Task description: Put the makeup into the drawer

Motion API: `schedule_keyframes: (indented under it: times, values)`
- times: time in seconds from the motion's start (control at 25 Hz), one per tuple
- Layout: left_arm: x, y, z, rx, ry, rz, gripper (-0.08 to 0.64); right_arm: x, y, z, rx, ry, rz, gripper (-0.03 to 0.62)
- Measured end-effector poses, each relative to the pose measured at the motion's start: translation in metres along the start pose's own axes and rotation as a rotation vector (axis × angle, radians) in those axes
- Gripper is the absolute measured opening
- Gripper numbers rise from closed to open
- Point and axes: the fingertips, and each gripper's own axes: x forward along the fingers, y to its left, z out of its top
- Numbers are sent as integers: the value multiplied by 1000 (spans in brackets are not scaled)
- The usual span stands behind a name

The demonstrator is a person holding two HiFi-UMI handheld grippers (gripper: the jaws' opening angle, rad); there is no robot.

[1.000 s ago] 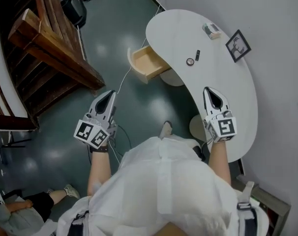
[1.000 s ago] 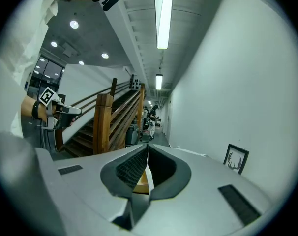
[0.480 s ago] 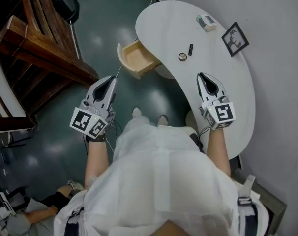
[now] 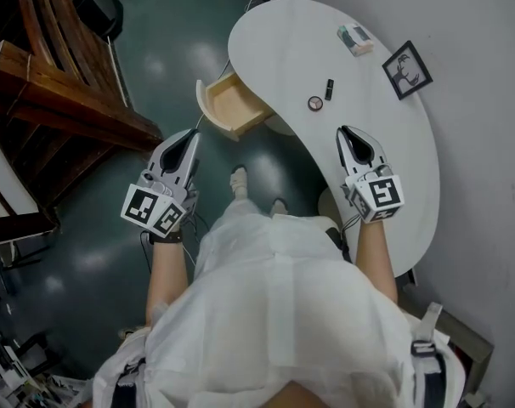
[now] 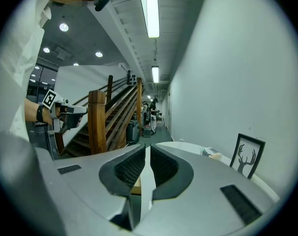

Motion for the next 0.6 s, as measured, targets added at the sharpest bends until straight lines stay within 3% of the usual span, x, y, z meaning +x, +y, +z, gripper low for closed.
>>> schedule_keyframes:
  times: [0.36, 0.6]
  values:
    - [32, 74, -5, -29, 29, -58, 18, 67, -1, -21, -15, 130, -33, 28]
    - [51, 129, -10, -53, 35, -94, 18, 106, -6, -47, -14, 230, -46, 78]
